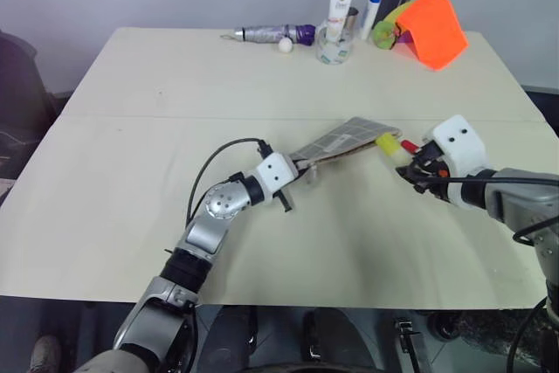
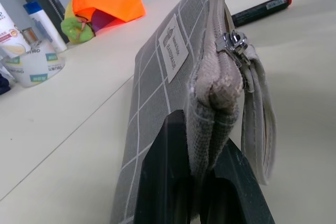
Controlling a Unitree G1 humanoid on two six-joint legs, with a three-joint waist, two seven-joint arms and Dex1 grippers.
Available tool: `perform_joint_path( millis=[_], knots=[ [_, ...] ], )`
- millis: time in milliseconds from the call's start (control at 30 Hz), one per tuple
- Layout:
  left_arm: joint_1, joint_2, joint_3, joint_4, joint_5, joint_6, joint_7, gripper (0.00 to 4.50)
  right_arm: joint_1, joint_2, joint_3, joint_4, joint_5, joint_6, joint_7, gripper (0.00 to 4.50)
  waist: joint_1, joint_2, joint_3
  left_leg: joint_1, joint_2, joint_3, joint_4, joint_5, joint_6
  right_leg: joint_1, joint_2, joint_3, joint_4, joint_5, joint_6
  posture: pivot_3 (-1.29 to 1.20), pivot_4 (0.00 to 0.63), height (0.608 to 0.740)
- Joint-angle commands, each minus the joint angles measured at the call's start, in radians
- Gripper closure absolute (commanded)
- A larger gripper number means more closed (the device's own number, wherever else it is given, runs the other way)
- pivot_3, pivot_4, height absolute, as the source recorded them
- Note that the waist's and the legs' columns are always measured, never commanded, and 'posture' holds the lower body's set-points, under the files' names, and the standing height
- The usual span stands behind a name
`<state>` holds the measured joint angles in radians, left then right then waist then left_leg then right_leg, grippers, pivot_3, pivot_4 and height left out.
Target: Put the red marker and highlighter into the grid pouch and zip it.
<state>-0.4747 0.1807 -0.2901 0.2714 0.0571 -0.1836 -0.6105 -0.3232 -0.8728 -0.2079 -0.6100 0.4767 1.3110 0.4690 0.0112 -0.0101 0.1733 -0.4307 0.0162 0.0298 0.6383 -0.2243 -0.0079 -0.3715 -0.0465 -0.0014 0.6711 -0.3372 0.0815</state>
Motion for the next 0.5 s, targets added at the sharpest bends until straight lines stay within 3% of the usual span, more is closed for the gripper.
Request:
perform_joint_path(
  millis=[33, 500],
  knots=[
    [-0.007, -0.006, -0.002, -0.021, -0.005, -0.018, -0.004, 4.50, -0.011, -0.009, -0.023, -0.029, 0.002, -0.003, -0.003, 3.66, 0.000, 0.000, 0.000, 0.000, 0.000, 0.000, 0.000, 0.000, 0.000, 0.000, 0.000, 0.000, 0.000, 0.000, 0.000, 0.00, 0.150, 0.740],
    [-0.004, -0.007, -0.002, -0.042, -0.010, -0.028, -0.009, 4.50, -0.027, 0.033, 0.035, -0.022, 0.005, -0.005, -0.013, 3.66, 0.000, 0.000, 0.000, 0.000, 0.000, 0.000, 0.000, 0.000, 0.000, 0.000, 0.000, 0.000, 0.000, 0.000, 0.000, 0.00, 0.150, 0.740]
  ],
)
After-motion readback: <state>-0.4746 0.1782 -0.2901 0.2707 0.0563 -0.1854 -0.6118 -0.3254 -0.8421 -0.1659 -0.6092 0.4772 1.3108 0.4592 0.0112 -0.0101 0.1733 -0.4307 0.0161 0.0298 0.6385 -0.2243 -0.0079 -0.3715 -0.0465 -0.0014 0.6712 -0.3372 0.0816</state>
